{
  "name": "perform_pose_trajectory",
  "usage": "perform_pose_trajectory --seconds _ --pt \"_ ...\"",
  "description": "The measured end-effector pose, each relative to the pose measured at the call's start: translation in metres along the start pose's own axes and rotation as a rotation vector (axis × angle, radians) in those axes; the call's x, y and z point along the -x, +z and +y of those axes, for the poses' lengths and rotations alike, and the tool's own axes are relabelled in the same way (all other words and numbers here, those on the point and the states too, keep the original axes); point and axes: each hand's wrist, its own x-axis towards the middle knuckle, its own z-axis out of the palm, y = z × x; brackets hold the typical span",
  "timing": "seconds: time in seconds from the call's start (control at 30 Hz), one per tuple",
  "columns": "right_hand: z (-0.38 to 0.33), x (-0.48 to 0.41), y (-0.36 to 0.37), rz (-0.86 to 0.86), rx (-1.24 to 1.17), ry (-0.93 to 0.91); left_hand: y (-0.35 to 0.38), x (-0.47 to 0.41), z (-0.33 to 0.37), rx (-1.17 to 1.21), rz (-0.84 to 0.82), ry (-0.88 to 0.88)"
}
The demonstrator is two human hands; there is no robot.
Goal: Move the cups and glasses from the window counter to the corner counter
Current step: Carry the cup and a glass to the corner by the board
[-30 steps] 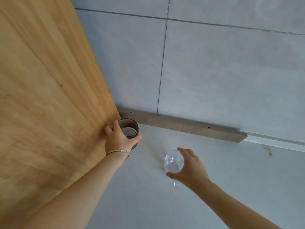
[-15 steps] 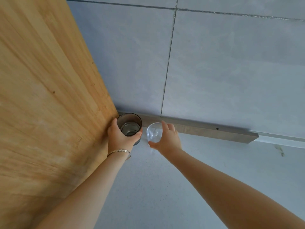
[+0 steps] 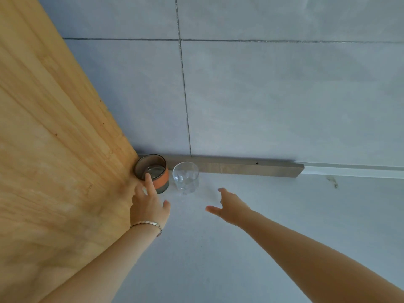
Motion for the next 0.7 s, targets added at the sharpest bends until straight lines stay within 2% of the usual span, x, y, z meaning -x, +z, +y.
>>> perform_pose_trajectory --seconds 0.03,0.1,0.17,0.23,0.5,0.7 --pt "0.019 0.011 -0.004 -0.055 0.058 0.03 0.005 0.013 0.003 -0.053 -0.049 0.02" --pt "0.056 0.035 -0.015 -0.132 0.15 0.095 0.019 0.036 0.016 -0.126 -0.248 0.099" --pt "0.096 0.061 -0.027 -0.162 0.187 0.156 0.034 0.055 0.036 -0.171 -0.467 0.167" --pt "0.139 0.089 -0.043 -0.166 0.197 0.203 0.051 0.074 0.066 -0.196 -0.574 0.242" --pt "0.336 0.211 -0.108 -0.046 0.099 0.406 0.136 0.171 0.251 -0.358 -0.663 0.553" --pt "0.487 0.301 -0.168 0.078 0.047 0.399 0.209 0.272 0.393 -0.441 -0.656 0.696"
